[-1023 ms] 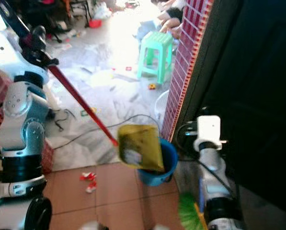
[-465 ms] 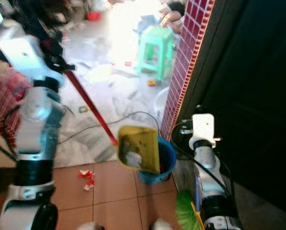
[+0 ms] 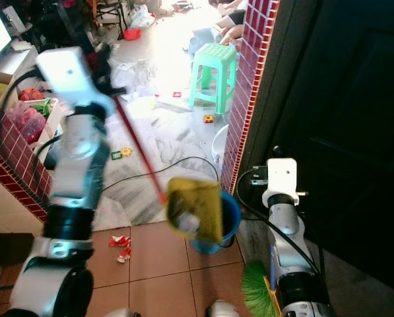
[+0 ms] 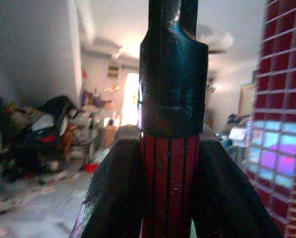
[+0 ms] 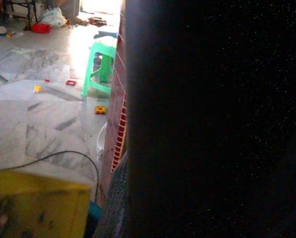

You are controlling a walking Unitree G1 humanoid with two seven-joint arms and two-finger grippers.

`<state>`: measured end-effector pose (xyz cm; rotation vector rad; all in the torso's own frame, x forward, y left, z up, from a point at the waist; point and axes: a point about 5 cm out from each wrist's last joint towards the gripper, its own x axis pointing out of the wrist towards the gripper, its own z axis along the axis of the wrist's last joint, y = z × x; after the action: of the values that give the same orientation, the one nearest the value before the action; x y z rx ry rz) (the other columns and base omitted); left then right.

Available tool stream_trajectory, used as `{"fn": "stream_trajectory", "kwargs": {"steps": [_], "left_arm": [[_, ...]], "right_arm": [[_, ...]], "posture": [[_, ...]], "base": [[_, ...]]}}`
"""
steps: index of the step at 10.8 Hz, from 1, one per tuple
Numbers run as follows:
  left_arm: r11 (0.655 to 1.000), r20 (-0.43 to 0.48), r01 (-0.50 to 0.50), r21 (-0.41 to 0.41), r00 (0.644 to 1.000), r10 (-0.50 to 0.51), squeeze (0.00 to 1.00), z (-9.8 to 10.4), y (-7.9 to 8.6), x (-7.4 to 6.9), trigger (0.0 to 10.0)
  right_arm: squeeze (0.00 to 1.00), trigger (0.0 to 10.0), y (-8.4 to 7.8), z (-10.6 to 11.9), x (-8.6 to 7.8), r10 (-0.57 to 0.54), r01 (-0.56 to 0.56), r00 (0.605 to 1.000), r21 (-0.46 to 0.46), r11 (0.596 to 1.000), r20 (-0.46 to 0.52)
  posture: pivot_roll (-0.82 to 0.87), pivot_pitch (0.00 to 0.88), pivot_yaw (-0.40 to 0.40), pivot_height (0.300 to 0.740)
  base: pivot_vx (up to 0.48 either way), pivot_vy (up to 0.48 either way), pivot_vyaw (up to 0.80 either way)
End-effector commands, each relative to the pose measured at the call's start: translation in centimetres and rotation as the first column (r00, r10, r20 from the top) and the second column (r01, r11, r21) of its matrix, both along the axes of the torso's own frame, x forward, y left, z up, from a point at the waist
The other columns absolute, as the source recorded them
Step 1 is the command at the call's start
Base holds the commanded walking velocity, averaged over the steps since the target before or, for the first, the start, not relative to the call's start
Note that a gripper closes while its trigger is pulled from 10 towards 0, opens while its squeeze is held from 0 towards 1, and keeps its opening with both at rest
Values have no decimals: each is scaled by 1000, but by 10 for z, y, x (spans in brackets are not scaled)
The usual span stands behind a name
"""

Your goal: Sweep floor

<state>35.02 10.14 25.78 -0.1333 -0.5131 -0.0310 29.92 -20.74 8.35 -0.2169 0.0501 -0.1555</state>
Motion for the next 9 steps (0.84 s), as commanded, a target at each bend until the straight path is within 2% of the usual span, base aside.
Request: {"fn": "stream_trajectory", "kwargs": {"steps": [1, 2, 3, 4, 6, 8, 9], "left_arm": [[1000, 135, -10, -7, 991, 10, 0, 27, -4, -3, 10000], [1000, 169, -21, -13, 985, 22, 0, 36, -6, 2, 10000], [999, 216, -30, 23, 976, 24, 0, 44, -10, 4, 10000], [998, 230, -24, 58, 973, 10, 0, 41, -17, 4, 10000], [990, 230, 37, 136, 971, -68, 0, 19, -41, -7, 10000], [963, 168, 166, 212, 964, -204, 0, -27, -74, -22, 10000], [940, 139, 231, 250, 952, -271, 0, -39, -85, -27, 10000]], "right_arm": [[0, 10000, 0, 7, 2, -6, 6, 1000, -8, 1000, 26], [0, 10000, 1, 8, 1, -9, 9, 1000, -7, 1000, 29], [0, 10000, 0, 8, 0, -11, 11, 1000, -5, 1000, 29], [0, 10000, 0, 7, -2, -14, 14, 999, -5, 1000, 30], [0, 10000, -1, 8, -4, -17, 17, 999, -6, 1000, 34], [0, 10000, -2, 10, -4, -13, 13, 999, -14, 1000, 39], [0, 10000, -1, 11, -4, -10, 10, 999, -17, 1000, 41]], "posture": [[-162, 0, 47, 740], [-165, 0, 48, 740], [-168, 0, 51, 740], [-170, 0, 54, 740], [-176, 0, 55, 740], [-179, 0, 49, 740], [-180, 0, 47, 740]], "base": [[0, 0, 0], [0, 0, 0], [0, 0, 0], [0, 0, 0], [0, 0, 0], [0, 0, 0], [0, 0, 0]]}}
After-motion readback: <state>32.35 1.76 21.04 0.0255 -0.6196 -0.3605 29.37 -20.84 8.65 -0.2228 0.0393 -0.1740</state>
